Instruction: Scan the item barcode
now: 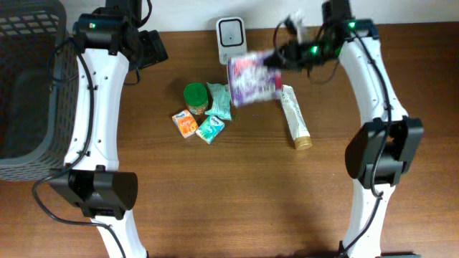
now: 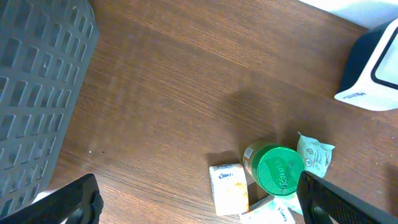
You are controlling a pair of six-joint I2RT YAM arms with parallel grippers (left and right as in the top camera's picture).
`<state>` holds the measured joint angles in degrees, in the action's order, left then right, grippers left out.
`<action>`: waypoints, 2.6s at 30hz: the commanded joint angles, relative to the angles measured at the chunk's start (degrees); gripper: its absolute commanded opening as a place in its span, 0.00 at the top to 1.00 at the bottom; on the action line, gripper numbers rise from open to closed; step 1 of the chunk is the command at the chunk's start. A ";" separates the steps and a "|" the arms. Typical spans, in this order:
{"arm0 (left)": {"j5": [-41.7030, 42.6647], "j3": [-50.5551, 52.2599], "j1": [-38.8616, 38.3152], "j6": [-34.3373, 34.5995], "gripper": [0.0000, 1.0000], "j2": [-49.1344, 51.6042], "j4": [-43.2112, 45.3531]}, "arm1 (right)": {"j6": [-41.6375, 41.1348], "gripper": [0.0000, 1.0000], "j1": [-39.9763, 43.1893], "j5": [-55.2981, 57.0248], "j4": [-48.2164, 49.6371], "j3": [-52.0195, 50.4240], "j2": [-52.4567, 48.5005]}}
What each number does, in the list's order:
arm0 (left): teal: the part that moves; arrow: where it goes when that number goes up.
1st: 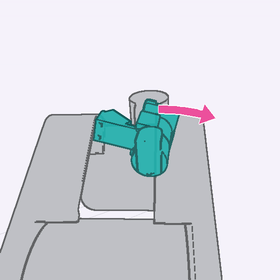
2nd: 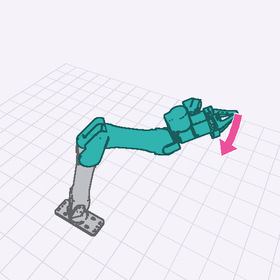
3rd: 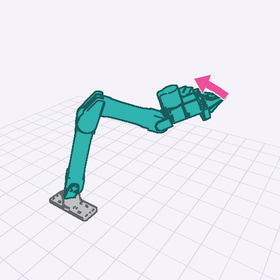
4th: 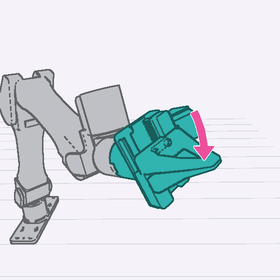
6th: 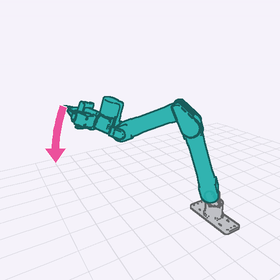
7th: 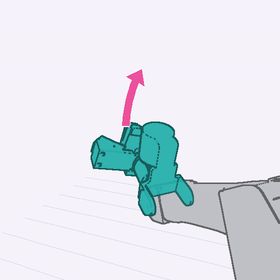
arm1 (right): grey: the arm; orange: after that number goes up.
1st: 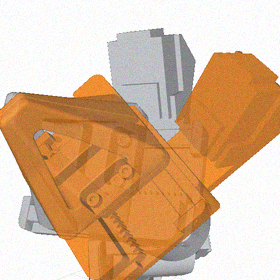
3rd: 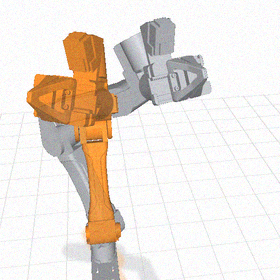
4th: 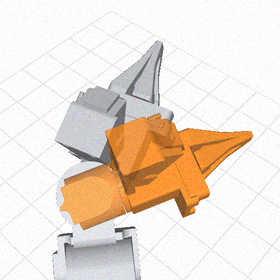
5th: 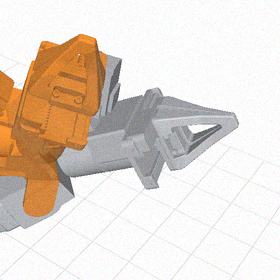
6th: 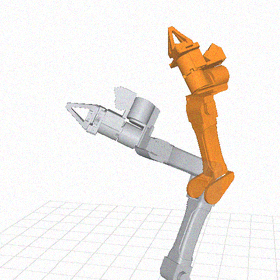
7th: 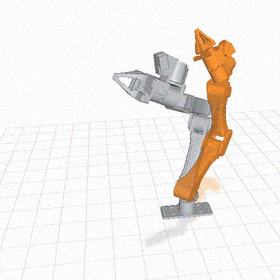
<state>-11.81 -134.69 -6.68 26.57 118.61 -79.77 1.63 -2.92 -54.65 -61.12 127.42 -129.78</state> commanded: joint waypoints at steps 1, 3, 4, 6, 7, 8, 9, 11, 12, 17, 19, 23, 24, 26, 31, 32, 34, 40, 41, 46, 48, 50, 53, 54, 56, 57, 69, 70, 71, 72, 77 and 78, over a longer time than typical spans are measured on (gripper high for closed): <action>0.04 0.09 -0.07 -0.57 0.01 0.37 -0.07 | -17.51 0.96 -0.44 -1.73 8.52 3.10 2.69; 0.04 0.09 -0.07 -0.57 0.01 0.37 -0.07 | -29.97 0.96 -0.68 -1.73 14.03 3.10 2.67; 0.04 0.09 -0.07 -0.57 0.01 0.37 -0.07 | -32.22 0.96 -0.96 -1.77 15.02 3.10 2.67; 0.04 0.09 -0.07 -0.57 0.01 0.37 -0.04 | -33.62 0.96 -1.68 -3.17 14.88 3.10 2.67; 0.04 0.09 -0.07 -0.57 0.01 0.37 -0.07 | -33.64 0.96 -2.12 -4.11 14.56 3.10 2.67; 0.04 0.09 -0.07 -0.57 0.01 0.37 -0.04 | -33.62 0.96 -2.64 -4.63 14.16 3.10 2.67; 0.04 0.09 -0.07 -0.57 0.01 0.37 -0.07 | -33.62 0.96 -3.04 -5.27 14.21 3.10 2.67; 0.04 0.09 -0.07 -0.57 0.01 0.37 -0.04 | -33.38 0.96 -3.67 -4.83 14.23 3.10 2.67; 0.04 0.09 -0.07 -0.57 0.01 0.37 -0.04 | -32.59 0.96 -4.04 -4.35 14.32 3.10 2.67; 0.04 0.09 -0.07 -0.57 0.01 0.37 -0.04 | -22.03 0.96 -6.03 -1.44 15.17 3.10 2.67; 0.04 0.09 -0.07 -0.57 0.01 0.37 -0.07 | -20.26 0.96 -6.43 2.19 15.10 3.10 2.67; 0.04 0.09 -0.07 -0.57 0.01 0.37 -0.07 | -20.28 0.96 -6.51 3.50 15.93 3.10 2.67; 0.04 0.09 -0.07 -0.57 0.01 0.37 -0.07 | -20.28 0.96 -6.51 3.50 15.91 3.10 2.67; 0.04 0.09 -0.07 -0.57 0.01 0.37 -0.07 | -20.31 0.96 -6.51 4.02 15.72 3.10 2.67; 0.04 0.09 -0.07 -0.57 0.01 0.37 -0.04 | -20.26 0.96 -5.31 19.76 8.63 4.98 3.15; 0.04 0.09 -0.07 -0.57 0.01 0.37 -0.04 | -20.26 0.96 -4.39 24.50 5.79 6.78 3.39; 0.04 0.09 -0.07 -0.57 0.01 0.37 -0.04 | -20.26 0.96 -2.27 37.00 -1.14 11.56 3.56; 0.04 0.09 -0.07 -0.57 0.01 0.37 -0.04 | -18.38 0.96 2.86 67.21 -16.20 16.22 3.39; 0.04 0.09 -0.07 -0.57 0.01 0.37 -0.07 | -18.40 0.96 2.99 73.59 -17.77 16.22 3.30; 0.04 0.09 -0.07 -0.57 0.01 0.37 -0.04 | -18.58 0.96 3.06 97.11 -20.57 13.99 2.64; 0.04 0.09 -0.07 -0.57 0.01 0.37 -0.04 | -18.60 0.96 3.32 98.23 -19.56 9.25 2.49; 0.04 0.09 -0.07 -0.57 0.01 0.37 -0.04 | -18.60 0.96 3.67 98.25 -16.79 3.37 2.38; 0.04 0.09 -0.07 -0.57 0.01 0.37 -0.07 | -18.60 0.96 3.67 98.20 -11.45 -6.62 2.32; 0.04 0.09 -0.07 -0.57 0.01 0.37 -0.07 | -18.60 0.96 3.34 97.29 -9.62 -9.84 2.32; 0.04 0.09 -0.07 -0.57 0.01 0.37 -0.04 | -18.60 0.96 2.86 93.02 -8.24 -11.82 2.32; 0.04 0.09 -0.07 -0.57 0.01 0.37 -0.07 | -18.58 0.94 2.23 89.48 -7.96 -11.87 2.32; 0.04 0.09 -0.07 -0.57 0.01 0.37 -0.07 | -18.51 0.04 -4.02 67.69 -17.44 10.56 2.34; 0.04 0.09 -0.07 -0.57 0.01 0.37 -0.07 | -18.29 0.03 -2.75 67.71 -18.86 12.79 2.34; 0.04 0.09 -0.07 -0.57 0.01 0.37 -0.07 | -18.01 0.02 -0.98 67.67 -19.78 13.66 2.34; 0.04 0.09 -0.07 -0.57 0.01 0.37 -0.07 | -17.90 0.02 0.96 67.54 -20.59 13.66 2.34; 0.04 0.09 -0.07 -0.57 0.01 0.37 -0.04 | -4.20 0.06 13.53 45.77 -22.53 9.09 1.40; 0.04 0.09 -0.07 -0.57 0.01 0.37 -0.07 | -0.68 0.12 16.68 37.92 -21.68 6.34 1.09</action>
<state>-11.79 -134.69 -6.68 26.57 118.61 -79.75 -9.39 8.16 1.76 -83.44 138.15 -128.11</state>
